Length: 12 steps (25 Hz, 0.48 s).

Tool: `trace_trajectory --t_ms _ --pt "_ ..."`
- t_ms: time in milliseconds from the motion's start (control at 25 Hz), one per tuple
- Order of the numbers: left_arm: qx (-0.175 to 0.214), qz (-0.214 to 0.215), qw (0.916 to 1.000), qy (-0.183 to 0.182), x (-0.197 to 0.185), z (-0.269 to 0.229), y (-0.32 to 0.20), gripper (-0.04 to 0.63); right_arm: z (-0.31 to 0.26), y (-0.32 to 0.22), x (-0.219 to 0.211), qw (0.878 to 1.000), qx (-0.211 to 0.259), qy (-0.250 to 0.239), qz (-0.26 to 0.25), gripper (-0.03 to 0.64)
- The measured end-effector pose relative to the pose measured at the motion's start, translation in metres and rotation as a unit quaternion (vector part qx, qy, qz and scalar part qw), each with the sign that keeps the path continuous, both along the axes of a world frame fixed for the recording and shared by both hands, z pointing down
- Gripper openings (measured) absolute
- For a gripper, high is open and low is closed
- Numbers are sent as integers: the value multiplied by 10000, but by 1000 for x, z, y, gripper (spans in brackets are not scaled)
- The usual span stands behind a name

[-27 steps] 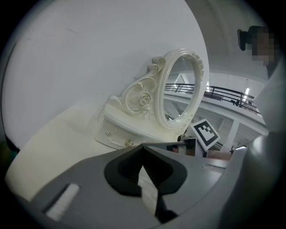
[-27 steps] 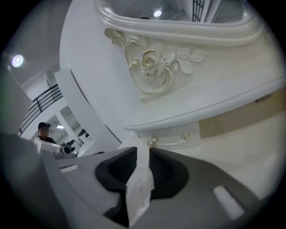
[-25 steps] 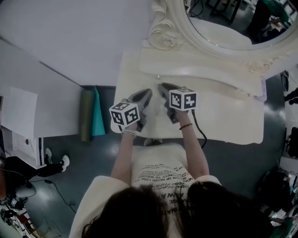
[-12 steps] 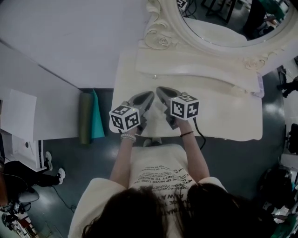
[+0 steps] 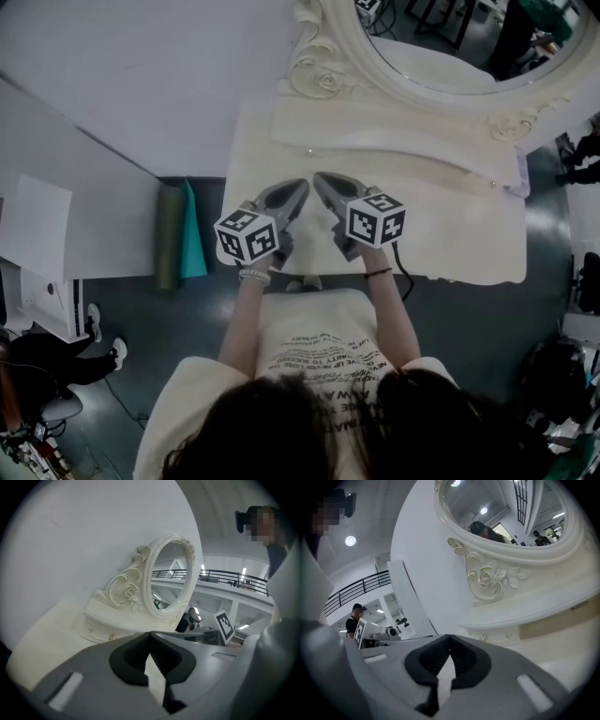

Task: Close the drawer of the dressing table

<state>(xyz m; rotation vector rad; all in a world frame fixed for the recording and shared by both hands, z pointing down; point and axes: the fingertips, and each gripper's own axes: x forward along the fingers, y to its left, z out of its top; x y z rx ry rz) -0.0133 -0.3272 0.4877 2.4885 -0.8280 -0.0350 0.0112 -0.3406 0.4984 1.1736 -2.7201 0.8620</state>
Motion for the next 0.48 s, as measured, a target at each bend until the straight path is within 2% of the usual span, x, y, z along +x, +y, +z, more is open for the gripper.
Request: trace_trajectory --t_ms 480 --pt "26 -74 10000 -8 -2 2 5 -8 -5 4 0 9997 174 -158 -87 3"
